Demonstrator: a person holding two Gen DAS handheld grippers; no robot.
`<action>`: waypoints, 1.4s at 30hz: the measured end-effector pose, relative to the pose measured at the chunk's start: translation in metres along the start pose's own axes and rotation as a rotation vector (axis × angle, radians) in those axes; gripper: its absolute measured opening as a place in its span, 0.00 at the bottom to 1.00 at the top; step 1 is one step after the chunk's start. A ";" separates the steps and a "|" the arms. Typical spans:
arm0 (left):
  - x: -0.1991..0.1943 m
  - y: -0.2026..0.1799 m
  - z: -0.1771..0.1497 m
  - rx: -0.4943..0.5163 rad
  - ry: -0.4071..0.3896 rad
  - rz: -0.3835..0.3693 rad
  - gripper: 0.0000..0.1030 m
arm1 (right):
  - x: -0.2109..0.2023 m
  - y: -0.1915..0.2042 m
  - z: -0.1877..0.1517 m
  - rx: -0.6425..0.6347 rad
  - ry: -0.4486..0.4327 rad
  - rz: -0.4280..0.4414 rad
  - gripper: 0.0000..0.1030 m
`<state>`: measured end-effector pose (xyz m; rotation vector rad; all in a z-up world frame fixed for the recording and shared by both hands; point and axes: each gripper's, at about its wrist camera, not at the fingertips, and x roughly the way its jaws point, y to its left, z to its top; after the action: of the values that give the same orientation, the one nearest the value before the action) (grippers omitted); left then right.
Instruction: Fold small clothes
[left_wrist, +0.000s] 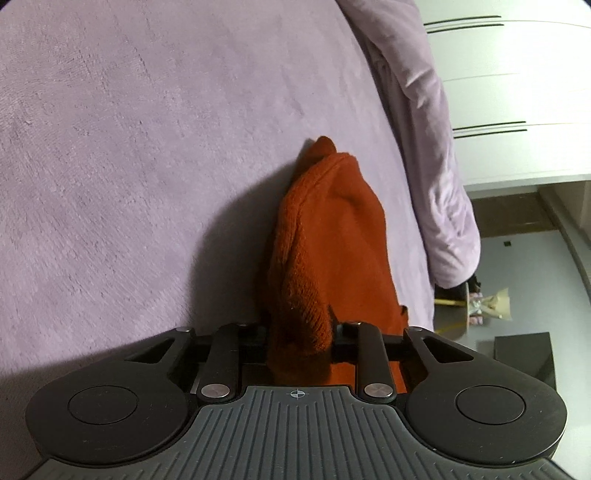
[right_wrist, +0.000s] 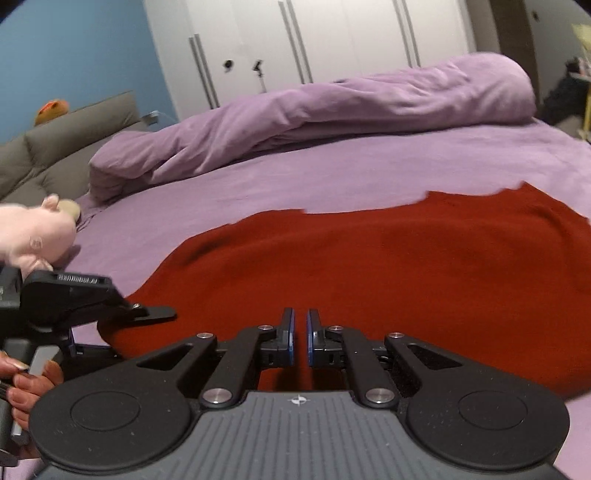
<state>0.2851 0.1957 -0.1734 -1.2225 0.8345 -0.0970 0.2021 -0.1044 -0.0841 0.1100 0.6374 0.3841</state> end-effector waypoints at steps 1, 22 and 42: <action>-0.001 0.000 0.000 0.011 -0.005 -0.003 0.24 | 0.006 0.007 -0.004 -0.031 0.010 -0.004 0.05; 0.032 -0.218 -0.134 0.987 -0.030 0.190 0.23 | -0.102 -0.139 -0.007 0.302 -0.156 -0.143 0.06; 0.011 -0.172 -0.159 0.885 0.035 0.205 0.49 | -0.084 -0.111 0.027 0.181 -0.108 0.036 0.17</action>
<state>0.2573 0.0007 -0.0463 -0.3034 0.8075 -0.2872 0.1908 -0.2383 -0.0395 0.3135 0.5634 0.3525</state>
